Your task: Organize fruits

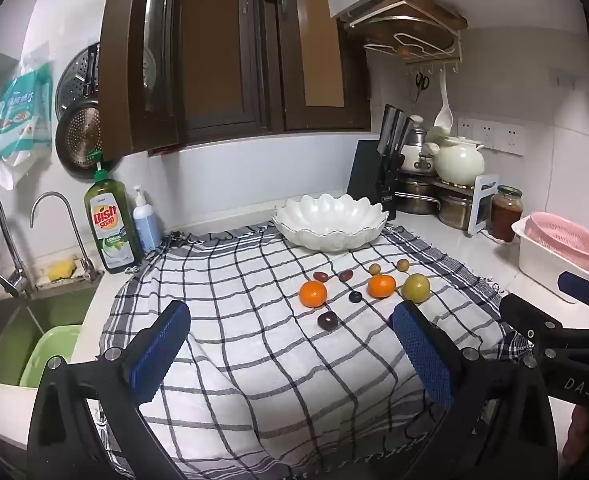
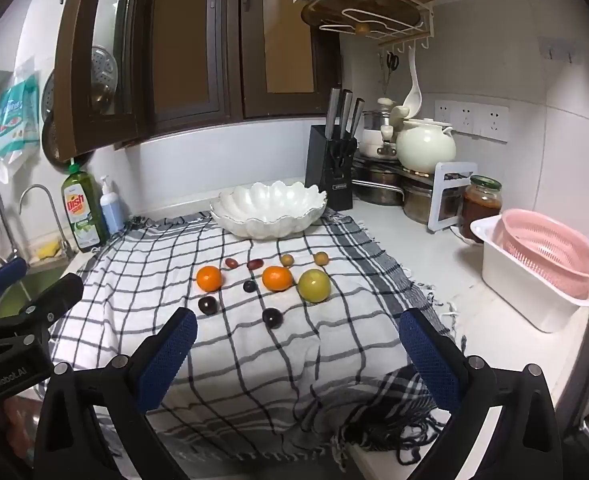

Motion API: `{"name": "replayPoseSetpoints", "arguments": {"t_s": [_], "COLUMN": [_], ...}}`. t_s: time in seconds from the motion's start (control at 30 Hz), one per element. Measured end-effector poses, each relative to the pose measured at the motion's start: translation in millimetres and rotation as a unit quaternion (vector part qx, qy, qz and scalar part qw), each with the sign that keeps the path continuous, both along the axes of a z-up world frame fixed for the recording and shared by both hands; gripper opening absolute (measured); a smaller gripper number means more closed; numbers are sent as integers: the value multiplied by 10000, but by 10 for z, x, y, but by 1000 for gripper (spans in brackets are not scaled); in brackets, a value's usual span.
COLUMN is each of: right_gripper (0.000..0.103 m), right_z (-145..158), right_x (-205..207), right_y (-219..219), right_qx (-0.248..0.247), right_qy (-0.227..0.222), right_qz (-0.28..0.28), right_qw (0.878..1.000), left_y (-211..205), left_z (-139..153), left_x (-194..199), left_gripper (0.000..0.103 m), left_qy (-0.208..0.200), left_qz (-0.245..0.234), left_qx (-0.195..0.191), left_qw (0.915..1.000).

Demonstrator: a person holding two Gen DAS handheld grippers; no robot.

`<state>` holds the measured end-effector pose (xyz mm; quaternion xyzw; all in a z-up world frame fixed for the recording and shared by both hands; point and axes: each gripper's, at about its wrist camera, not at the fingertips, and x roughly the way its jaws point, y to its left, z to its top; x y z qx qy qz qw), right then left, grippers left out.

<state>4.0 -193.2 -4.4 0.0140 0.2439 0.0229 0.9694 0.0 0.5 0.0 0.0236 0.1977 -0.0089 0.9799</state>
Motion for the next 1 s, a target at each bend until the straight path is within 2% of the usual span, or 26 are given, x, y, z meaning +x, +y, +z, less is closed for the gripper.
{"name": "replayPoseSetpoints", "arguments": {"t_s": [0.07,0.17,0.4,1.0], "right_gripper": [102,102,102,102], "right_z": [-12,-27,34,72], "right_x": [-11,-29,-1,-71], "right_y": [9,30,-100,-25], "right_qx": [25,71,46,-149], "right_qy": [-47,-3,-3,-161], "right_qz": [20,53,47,-43], "right_qw": [10000,10000,10000,9998], "left_y": [14,-48,-31,6], "left_z": [2,30,20,89], "left_x": [-3,-72,-78,-84], "left_gripper": [103,103,103,103], "left_qy": [35,-84,-44,-75], "left_qz": [-14,12,94,121], "left_qx": [-18,171,121,49], "left_qw": [10000,9998,9999,9999]}}
